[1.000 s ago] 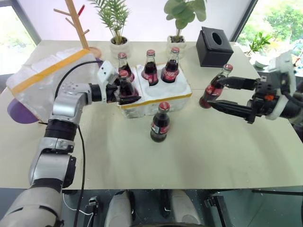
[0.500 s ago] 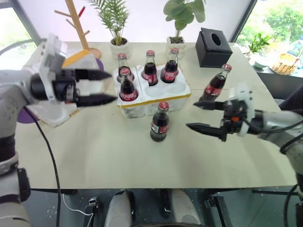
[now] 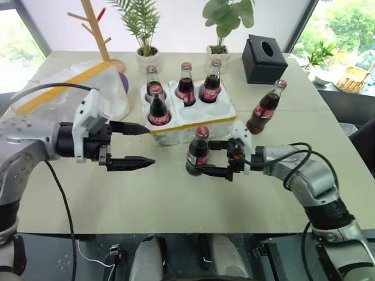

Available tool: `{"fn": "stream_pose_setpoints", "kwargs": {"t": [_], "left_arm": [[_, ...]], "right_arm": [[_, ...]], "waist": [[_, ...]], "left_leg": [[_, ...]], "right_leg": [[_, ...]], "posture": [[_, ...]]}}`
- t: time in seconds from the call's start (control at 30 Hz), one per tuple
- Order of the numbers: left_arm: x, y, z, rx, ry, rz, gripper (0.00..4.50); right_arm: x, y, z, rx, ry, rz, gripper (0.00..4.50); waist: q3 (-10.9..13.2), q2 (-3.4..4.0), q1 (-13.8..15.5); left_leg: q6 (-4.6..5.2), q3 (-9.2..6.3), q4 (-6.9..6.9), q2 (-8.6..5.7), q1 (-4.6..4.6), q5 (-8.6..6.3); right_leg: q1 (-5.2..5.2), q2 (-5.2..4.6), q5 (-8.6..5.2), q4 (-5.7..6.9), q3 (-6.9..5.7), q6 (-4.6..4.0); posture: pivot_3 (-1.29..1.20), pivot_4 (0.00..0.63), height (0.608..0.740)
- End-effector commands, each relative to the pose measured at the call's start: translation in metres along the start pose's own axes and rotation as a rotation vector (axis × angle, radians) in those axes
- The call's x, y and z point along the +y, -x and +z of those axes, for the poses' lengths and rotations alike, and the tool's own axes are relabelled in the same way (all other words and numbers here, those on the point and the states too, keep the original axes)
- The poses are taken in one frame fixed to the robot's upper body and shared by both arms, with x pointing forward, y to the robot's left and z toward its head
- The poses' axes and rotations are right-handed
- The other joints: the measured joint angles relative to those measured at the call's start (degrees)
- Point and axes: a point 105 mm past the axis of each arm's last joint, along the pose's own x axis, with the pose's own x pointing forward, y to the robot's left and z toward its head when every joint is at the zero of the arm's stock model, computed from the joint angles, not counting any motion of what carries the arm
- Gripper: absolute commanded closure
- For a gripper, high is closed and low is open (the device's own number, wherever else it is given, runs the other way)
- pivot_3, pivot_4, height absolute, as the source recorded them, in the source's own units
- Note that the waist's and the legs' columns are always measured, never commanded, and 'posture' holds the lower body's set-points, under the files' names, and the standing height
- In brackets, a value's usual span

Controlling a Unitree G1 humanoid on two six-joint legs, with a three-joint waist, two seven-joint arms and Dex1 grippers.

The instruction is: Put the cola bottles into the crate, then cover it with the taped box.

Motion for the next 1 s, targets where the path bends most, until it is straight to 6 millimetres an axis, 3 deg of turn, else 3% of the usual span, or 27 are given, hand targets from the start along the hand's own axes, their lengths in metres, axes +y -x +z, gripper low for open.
{"fn": "stream_pose_setpoints", "kwargs": {"t": [0.03, 0.1, 0.17, 0.33, 0.47, 0.57, 0.7, 0.9, 1.0], "left_arm": [[-0.004, -0.001, 0.008, -0.017, -0.042, -0.004, 0.02], [-0.002, 0.000, 0.007, -0.016, -0.040, 0.009, 0.00], [0.000, 0.001, 0.006, -0.019, -0.036, 0.033, 0.00], [0.009, 0.008, 0.008, -0.061, -0.021, 0.110, 0.00], [0.013, 0.010, 0.011, -0.105, -0.014, 0.158, 0.00], [0.014, 0.007, 0.011, -0.116, -0.016, 0.168, 0.00], [0.013, 0.003, 0.012, -0.127, -0.026, 0.173, 0.00], [0.015, 0.004, 0.016, -0.139, -0.037, 0.190, 0.00], [0.015, 0.004, 0.016, -0.141, -0.040, 0.194, 0.00]], "right_arm": [[-0.004, -0.007, 0.011, -0.035, 0.030, -0.010, 0.26], [-0.002, -0.006, 0.016, -0.054, 0.024, 0.004, 0.83], [0.006, 0.001, 0.027, -0.080, 0.032, 0.038, 1.67], [0.008, 0.024, 0.087, -0.217, 0.059, 0.068, 1.70], [-0.021, 0.022, 0.140, -0.308, 0.130, -0.067, 1.70], [-0.049, 0.010, 0.160, -0.318, 0.156, -0.193, 1.70], [-0.072, -0.008, 0.157, -0.262, 0.187, -0.267, 1.70], [-0.065, -0.028, 0.138, -0.220, 0.154, -0.183, 1.70], [-0.074, -0.044, 0.103, -0.134, 0.116, -0.222, 1.70]], "waist": [[0.0, 0.00, 0.1], [0.0, 0.00, 0.2], [0.0, 0.00, 0.3], [0.0, 0.02, 0.1], [0.0, 0.05, -0.3], [0.0, 0.04, -0.1], [0.0, 0.03, 0.1], [0.0, 0.04, 0.0], [0.0, 0.03, -0.3]], "left_leg": [[0.00, -0.01, 0.00, 0.00, 0.01, 0.00], [0.00, 0.00, 0.00, 0.00, 0.00, 0.00], [0.00, 0.00, 0.00, 0.00, -0.02, 0.00], [0.00, 0.00, 0.00, -0.01, -0.06, 0.00], [-0.06, 0.03, 0.00, -0.01, -0.02, 0.04], [-0.08, 0.00, -0.03, 0.00, 0.00, 0.04], [-0.09, 0.03, -0.09, 0.00, -0.11, 0.05], [-0.25, 0.10, -0.08, -0.05, -0.67, 0.15], [-0.45, 0.06, -0.09, 0.02, -0.77, 0.27]], "right_leg": [[0.00, 0.00, 0.00, 0.02, -0.01, 0.00], [-0.02, 0.00, 0.00, 0.04, -0.01, 0.00], [-0.03, -0.01, 0.00, 0.04, -0.01, 0.00], [-0.07, -0.03, 0.00, 0.05, -0.01, 0.00], [-0.20, 0.00, -0.01, 0.27, 0.06, -0.03], [-0.29, 0.02, -0.09, 0.50, 0.04, -0.17], [-0.40, -0.02, -0.10, 0.51, 0.04, -0.18], [-1.04, -0.07, -0.08, 0.59, 0.08, -0.15], [-1.18, 0.02, -0.08, 0.64, 0.07, -0.16]], "posture": [[0.00, 0.150, 0.740], [0.00, 0.150, 0.740], [0.00, 0.150, 0.740], [0.00, 0.150, 0.740], [0.00, 0.150, 0.740], [0.00, 0.150, 0.740], [0.00, 0.150, 0.740], [0.00, 0.150, 0.740], [0.00, 0.150, 0.740]]}}
